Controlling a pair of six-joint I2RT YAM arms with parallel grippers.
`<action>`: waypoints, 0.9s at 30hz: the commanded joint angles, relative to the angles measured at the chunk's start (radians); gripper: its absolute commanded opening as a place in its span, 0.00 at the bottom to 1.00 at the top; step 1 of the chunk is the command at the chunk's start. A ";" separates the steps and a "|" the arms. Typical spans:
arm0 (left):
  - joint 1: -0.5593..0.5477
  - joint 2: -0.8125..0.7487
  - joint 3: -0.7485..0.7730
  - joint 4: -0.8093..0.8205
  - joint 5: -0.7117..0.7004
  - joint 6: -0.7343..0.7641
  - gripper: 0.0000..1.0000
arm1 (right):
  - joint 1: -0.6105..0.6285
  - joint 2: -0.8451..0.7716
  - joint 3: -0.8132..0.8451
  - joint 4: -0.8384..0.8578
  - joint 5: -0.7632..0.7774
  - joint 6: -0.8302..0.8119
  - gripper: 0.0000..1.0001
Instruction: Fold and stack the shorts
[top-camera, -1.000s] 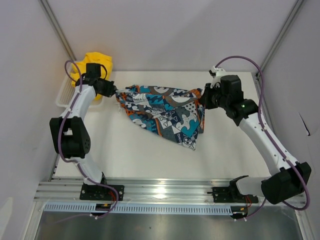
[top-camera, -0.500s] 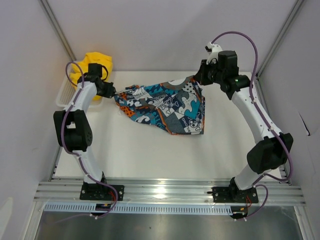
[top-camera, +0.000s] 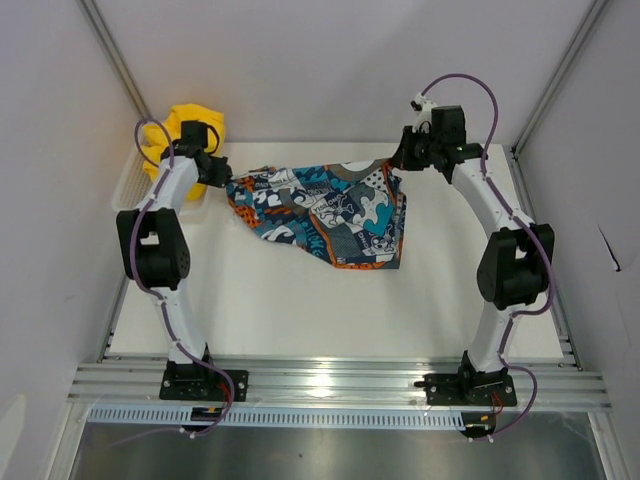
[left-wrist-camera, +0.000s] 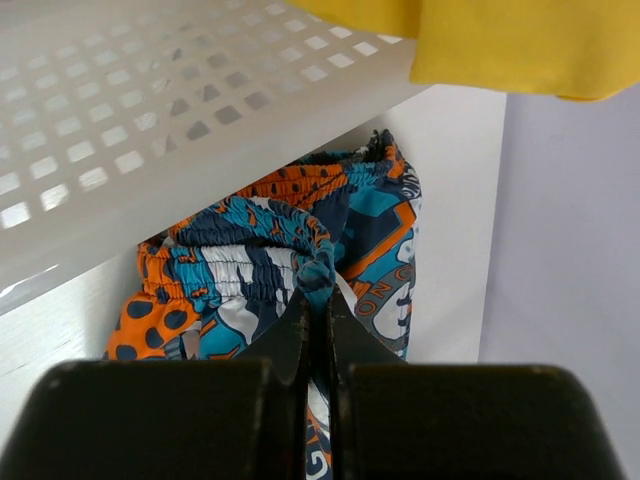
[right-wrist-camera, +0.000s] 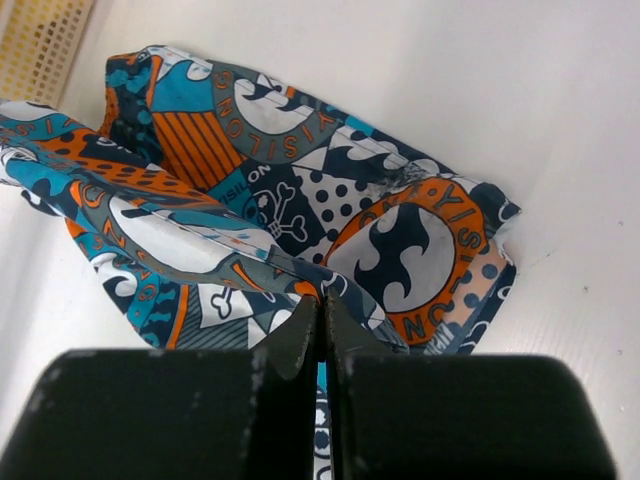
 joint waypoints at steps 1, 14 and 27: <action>0.008 0.018 0.045 0.095 -0.049 -0.027 0.00 | -0.036 0.046 0.062 0.084 -0.018 0.028 0.00; -0.030 0.119 0.031 0.469 -0.014 -0.049 0.14 | -0.092 0.192 0.096 0.206 0.022 0.097 0.00; -0.064 0.202 0.148 0.612 0.020 0.074 0.99 | -0.137 0.425 0.208 0.233 0.114 0.188 0.31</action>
